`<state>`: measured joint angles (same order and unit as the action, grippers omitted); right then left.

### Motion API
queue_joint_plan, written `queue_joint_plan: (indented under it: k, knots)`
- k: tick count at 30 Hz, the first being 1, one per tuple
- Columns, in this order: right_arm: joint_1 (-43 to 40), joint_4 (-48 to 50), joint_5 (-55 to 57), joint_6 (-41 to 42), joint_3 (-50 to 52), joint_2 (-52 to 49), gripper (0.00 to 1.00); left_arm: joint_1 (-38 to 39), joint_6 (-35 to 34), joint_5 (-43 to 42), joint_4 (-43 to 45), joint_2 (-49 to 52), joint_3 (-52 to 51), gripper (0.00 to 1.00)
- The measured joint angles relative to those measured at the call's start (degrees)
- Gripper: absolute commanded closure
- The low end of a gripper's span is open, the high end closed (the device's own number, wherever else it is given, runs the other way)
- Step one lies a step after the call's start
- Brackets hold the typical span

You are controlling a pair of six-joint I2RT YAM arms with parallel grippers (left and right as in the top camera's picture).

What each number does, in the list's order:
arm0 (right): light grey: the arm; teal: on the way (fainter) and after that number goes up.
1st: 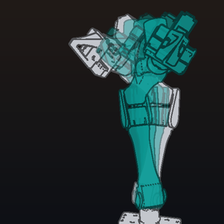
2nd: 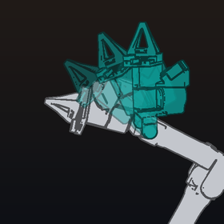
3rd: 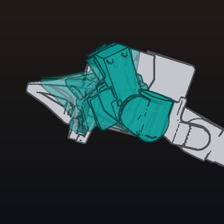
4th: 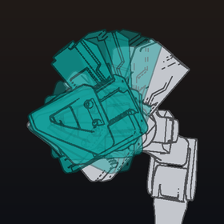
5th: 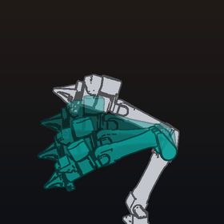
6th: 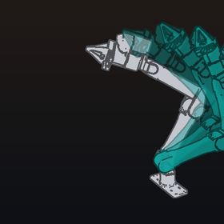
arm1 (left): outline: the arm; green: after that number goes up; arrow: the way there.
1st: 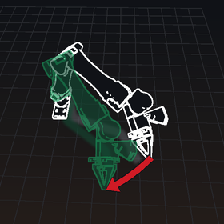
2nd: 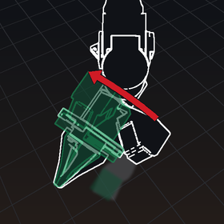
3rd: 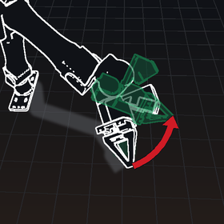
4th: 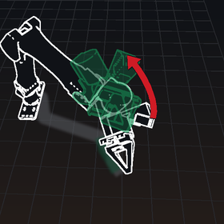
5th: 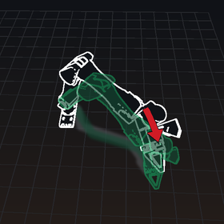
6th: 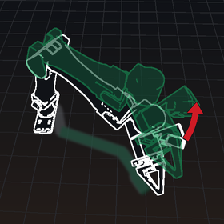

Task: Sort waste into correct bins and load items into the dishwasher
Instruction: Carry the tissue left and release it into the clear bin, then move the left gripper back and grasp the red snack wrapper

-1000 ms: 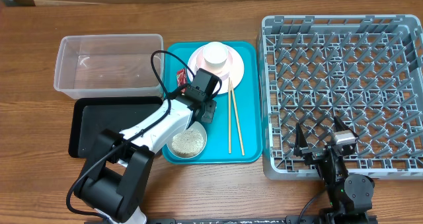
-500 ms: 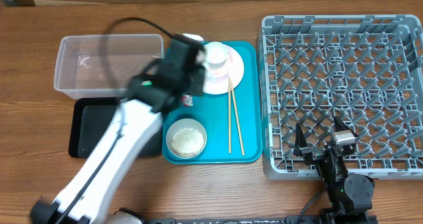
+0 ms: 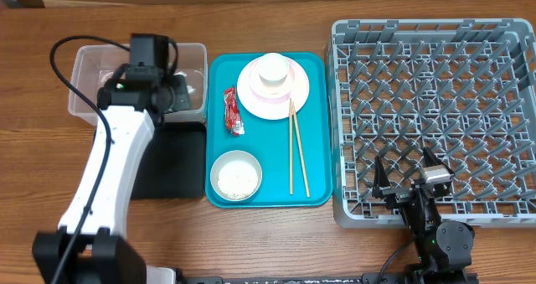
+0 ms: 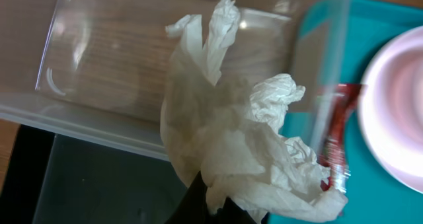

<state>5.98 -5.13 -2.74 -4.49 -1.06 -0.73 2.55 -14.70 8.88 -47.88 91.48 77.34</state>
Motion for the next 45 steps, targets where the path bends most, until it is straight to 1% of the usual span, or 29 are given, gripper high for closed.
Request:
queue_joint_plan:
  k: [6, 7, 8, 9, 10, 11, 12, 15, 17, 20, 21, 23, 24, 26, 29, 31, 34, 36, 39, 43, 45]
  knots:
    - [0.0, 0.0, 0.0, 0.0, 0.0, 0.0, 0.00, -2.5, 0.0, 0.2, 1.6, 7.2, -0.1, 0.96]
    - [0.0, 0.0, 0.0, 0.0, 0.0, 0.0, 0.00, -2.7, 0.0, 0.2, 1.9, 8.0, -0.1, 0.93]
    - [0.0, 0.0, 0.0, 0.0, 0.0, 0.0, 0.00, -3.0, 0.0, 0.1, 2.6, 9.0, -0.2, 0.83]
    - [0.0, 0.0, 0.0, 0.0, 0.0, 0.0, 0.00, -3.4, 0.2, 0.2, 3.2, 9.7, -0.2, 0.63]
    - [0.0, 0.0, 0.0, 0.0, 0.0, 0.0, 0.00, -3.7, 0.0, 0.1, 3.7, 10.2, -0.2, 0.48]
    - [0.0, 0.0, 0.0, 0.0, 0.0, 0.0, 0.00, -4.0, -0.1, 0.2, 4.2, 10.4, -0.2, 0.39]
    - [0.0, 0.0, 0.0, 0.0, 0.0, 0.0, 0.00, -4.3, -0.2, 0.2, 4.7, 10.4, -0.2, 0.34]
    - [0.0, 0.0, 0.0, 0.0, 0.0, 0.0, 0.00, -4.9, -0.3, 0.2, 5.6, 10.4, -0.1, 0.29]
    - [0.0, 0.0, 0.0, 0.0, 0.0, 0.0, 0.00, -5.1, -0.4, 0.2, 4.5, 10.4, 0.3, 0.29]
    - [0.0, 0.0, 0.0, 0.0, 0.0, 0.0, 0.00, -5.2, -0.5, -0.2, 0.4, 10.4, 2.5, 0.37]
    - [0.0, 0.0, 0.0, 0.0, 0.0, 0.0, 0.00, -5.2, -0.5, -0.6, -1.6, 10.4, 3.6, 0.49]
    - [0.0, 0.0, 0.0, 0.0, 0.0, 0.0, 0.00, -5.2, -1.7, -2.8, -5.8, 9.8, 5.7, 0.89]
    - [0.0, 0.0, 0.0, 0.0, 0.0, 0.0, 0.00, -5.2, -1.7, -4.1, -7.5, 9.4, 6.3, 0.96]
    - [0.0, 0.0, 0.0, 0.0, 0.0, 0.0, 0.00, -5.2, -1.8, -8.7, -11.4, 7.6, 6.8, 0.96]
    - [0.0, 0.0, 0.0, 0.0, 0.0, 0.0, 0.00, -5.2, -1.2, -18.3, -18.1, 4.9, 7.5, 0.96]
    - [0.0, 0.0, 0.0, 0.0, 0.0, 0.0, 0.00, -5.1, 1.4, -24.9, -22.0, 4.1, 7.5, 0.96]
    - [0.0, 0.0, 0.0, 0.0, 0.0, 0.0, 0.00, -3.7, 4.7, -31.5, -25.5, 4.0, 7.5, 0.96]
    - [0.0, 0.0, 0.0, 0.0, 0.0, 0.0, 0.00, -1.6, 5.9, -33.0, -26.0, 4.0, 7.2, 0.96]
    - [0.0, 0.0, 0.0, 0.0, 0.0, 0.0, 0.00, 2.2, 5.2, -31.9, -24.2, 4.0, 5.6, 0.95]
    - [0.0, 0.0, 0.0, 0.0, 0.0, 0.0, 0.00, 7.8, 0.8, -26.7, -19.3, 4.0, 1.3, 0.82]
    - [0.0, 0.0, 0.0, 0.0, 0.0, 0.0, 0.00, 10.5, -2.1, -23.6, -15.9, 4.0, -0.9, 0.68]
